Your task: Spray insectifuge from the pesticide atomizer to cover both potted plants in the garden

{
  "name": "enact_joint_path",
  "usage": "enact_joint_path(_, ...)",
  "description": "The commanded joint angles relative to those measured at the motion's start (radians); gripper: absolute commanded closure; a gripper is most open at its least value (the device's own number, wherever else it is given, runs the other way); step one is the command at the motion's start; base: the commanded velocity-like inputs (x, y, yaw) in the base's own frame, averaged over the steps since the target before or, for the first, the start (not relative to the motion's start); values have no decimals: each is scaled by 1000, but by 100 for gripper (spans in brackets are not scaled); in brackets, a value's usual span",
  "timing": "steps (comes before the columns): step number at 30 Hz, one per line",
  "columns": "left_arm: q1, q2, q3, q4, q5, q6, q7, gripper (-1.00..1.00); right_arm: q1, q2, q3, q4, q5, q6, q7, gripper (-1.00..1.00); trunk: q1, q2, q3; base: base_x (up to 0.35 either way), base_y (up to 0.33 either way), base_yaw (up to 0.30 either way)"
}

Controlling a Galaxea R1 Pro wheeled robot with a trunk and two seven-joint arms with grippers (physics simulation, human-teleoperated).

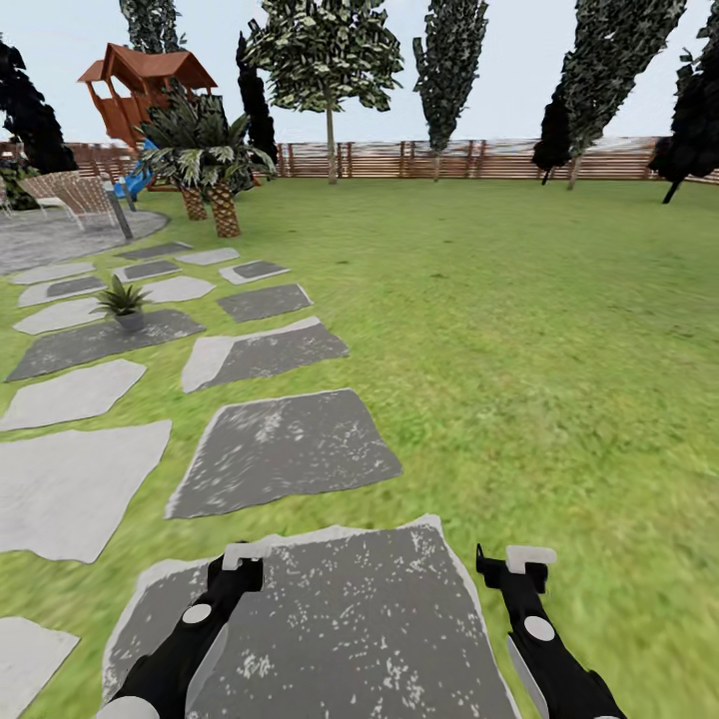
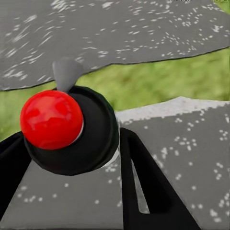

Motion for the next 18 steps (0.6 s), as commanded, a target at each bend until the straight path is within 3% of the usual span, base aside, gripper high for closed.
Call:
enact_joint_path(1, -1, 0, 0, 1, -1, -3, 1, 100, 0, 0, -1, 0, 8, -2, -3, -100, 0, 0, 1, 172, 76, 276)
enact_joint_path(15, -1, 0, 0, 0, -1, -3, 1, 100, 0, 0, -1, 1, 8, -2, -3, -100, 0, 0, 9, 262, 183, 274)
enact_joint_path(18, -1, 0, 0, 0, -2, -3, 1, 100, 0, 0, -1, 1, 8, -2, -3, -100, 0, 0, 10, 272, 203, 96)
